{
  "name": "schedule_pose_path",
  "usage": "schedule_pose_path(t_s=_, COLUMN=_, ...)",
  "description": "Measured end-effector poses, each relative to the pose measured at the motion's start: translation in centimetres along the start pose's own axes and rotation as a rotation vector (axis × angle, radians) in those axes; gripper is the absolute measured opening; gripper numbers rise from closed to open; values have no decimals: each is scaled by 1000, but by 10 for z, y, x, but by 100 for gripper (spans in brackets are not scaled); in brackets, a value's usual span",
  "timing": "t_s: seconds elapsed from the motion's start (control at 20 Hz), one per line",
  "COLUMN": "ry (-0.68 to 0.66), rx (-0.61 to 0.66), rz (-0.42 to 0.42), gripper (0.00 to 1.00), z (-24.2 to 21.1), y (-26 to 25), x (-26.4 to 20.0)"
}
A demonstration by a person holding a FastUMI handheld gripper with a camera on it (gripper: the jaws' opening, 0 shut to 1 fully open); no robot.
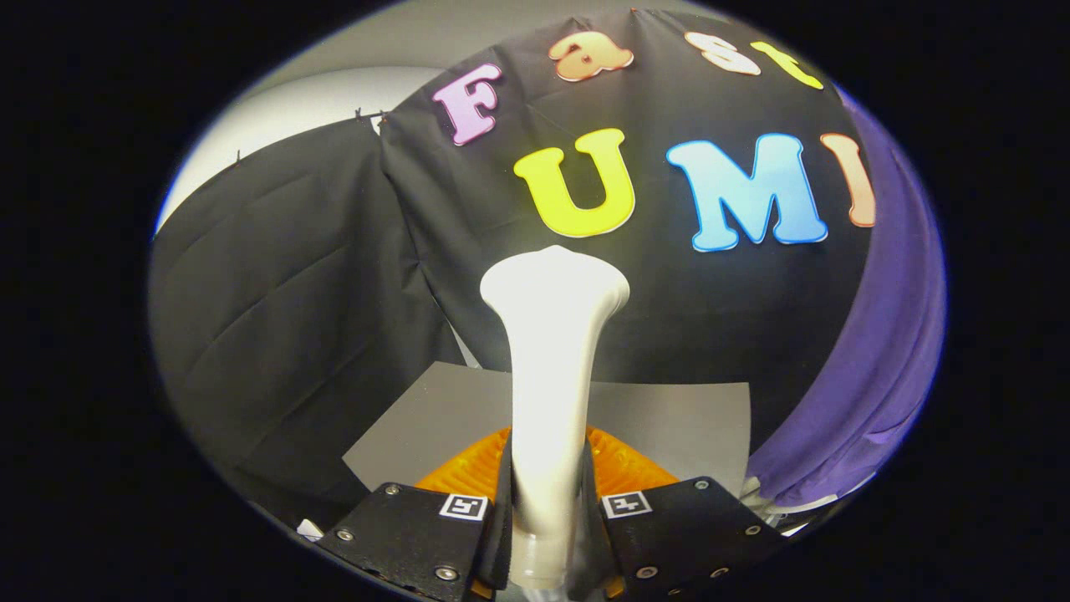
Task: Iron the clothes twice with a garment steamer, once on the left side and once on the right side.
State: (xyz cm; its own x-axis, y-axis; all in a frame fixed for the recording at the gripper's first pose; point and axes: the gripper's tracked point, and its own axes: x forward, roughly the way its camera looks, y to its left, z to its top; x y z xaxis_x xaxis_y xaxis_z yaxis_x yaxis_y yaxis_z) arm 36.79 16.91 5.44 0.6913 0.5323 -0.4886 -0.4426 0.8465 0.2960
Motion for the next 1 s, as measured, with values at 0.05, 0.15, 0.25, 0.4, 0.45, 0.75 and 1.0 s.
schedule_pose_path(t_s=0.05, ry=-16, rx=-4, rz=0, gripper=35, z=-4, y=4, x=-12)
schedule_pose_path(t_s=0.15, ry=-34, rx=-20, rz=-7, gripper=35, z=-8, y=6, x=-28)
schedule_pose_path(t_s=0.25, ry=-61, rx=-33, rz=-23, gripper=35, z=-10, y=12, x=-39)
schedule_pose_path(t_s=0.4, ry=-132, rx=-26, rz=-48, gripper=35, z=-34, y=7, x=-84)
schedule_pose_path(t_s=0.45, ry=-148, rx=-25, rz=-57, gripper=35, z=-46, y=8, x=-101)
schedule_pose_path(t_s=0.75, ry=-159, rx=-25, rz=-77, gripper=35, z=-96, y=-2, x=-165)
schedule_pose_path(t_s=1.0, ry=-236, rx=-11, rz=-105, gripper=35, z=-71, y=-21, x=-211)
